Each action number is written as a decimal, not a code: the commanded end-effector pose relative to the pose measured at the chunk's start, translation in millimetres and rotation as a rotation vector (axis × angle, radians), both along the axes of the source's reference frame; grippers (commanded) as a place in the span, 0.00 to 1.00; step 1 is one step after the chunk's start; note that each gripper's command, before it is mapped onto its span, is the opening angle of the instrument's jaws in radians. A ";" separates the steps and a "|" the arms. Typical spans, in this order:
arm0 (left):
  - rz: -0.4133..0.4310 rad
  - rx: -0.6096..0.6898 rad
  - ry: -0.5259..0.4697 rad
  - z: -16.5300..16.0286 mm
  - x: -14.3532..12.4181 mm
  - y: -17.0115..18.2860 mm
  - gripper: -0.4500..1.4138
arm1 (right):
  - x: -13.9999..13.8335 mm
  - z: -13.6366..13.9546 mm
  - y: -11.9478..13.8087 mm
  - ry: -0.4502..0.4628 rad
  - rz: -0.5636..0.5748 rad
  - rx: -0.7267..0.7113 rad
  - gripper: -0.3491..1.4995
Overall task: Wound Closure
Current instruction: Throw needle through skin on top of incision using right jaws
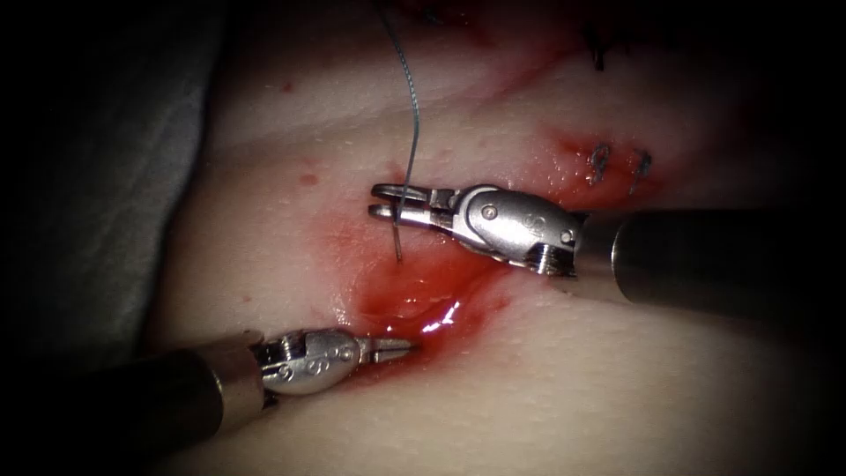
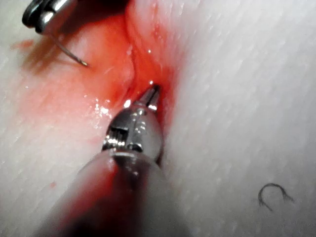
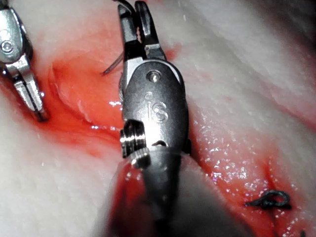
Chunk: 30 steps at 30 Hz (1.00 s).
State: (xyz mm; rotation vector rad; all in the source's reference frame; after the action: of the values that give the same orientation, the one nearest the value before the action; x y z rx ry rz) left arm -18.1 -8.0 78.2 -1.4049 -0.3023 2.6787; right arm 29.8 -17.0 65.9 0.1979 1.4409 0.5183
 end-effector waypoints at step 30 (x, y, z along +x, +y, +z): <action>0.010 -0.002 0.002 0.5 0.7 -0.5 0.25 | 1.0 0.3 -1.6 -0.005 0.031 0.847 0.00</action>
State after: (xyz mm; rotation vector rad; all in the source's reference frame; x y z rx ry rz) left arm -16.7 -8.0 78.0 -1.4029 -0.3038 2.6904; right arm 30.0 -18.5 65.7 0.8420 1.1430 1.1373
